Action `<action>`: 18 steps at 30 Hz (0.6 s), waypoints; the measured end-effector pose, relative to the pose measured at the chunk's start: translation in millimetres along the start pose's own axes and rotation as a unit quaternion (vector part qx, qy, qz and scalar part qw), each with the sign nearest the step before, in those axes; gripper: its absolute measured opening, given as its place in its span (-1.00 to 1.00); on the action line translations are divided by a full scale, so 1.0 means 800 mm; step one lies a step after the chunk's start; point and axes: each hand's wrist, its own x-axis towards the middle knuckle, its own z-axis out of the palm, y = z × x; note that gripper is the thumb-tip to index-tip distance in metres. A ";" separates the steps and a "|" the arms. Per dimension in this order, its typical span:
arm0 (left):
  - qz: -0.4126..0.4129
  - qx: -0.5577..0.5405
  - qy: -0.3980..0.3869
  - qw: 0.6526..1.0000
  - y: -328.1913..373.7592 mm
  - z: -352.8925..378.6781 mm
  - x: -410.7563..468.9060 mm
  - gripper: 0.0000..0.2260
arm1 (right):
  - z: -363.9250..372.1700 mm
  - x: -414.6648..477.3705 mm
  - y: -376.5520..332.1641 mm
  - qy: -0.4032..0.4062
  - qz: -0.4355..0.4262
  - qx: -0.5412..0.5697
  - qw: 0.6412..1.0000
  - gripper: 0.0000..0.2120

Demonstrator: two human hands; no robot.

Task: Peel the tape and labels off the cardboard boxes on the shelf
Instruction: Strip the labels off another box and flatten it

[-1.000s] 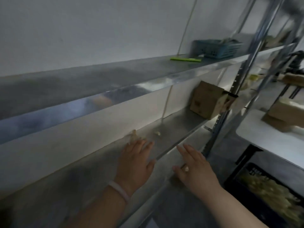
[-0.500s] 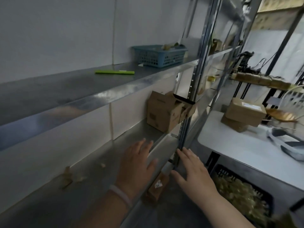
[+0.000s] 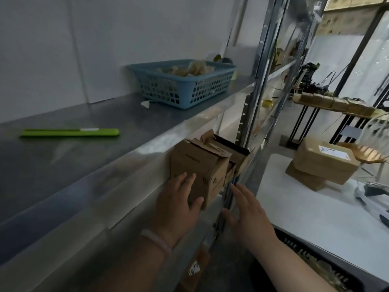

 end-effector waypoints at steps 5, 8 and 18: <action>-0.022 -0.021 -0.033 0.999 -0.008 0.034 0.041 -0.37 | -0.004 0.084 0.029 0.004 -0.006 0.046 0.999 -0.42; -0.074 -0.062 -0.027 0.995 -0.009 0.050 0.064 -0.37 | -0.004 0.145 0.043 0.000 -0.030 0.089 0.996 -0.48; -0.209 -0.069 0.027 0.975 0.016 0.090 0.119 -0.34 | 0.024 0.264 0.087 -0.159 -0.065 0.137 0.976 -0.45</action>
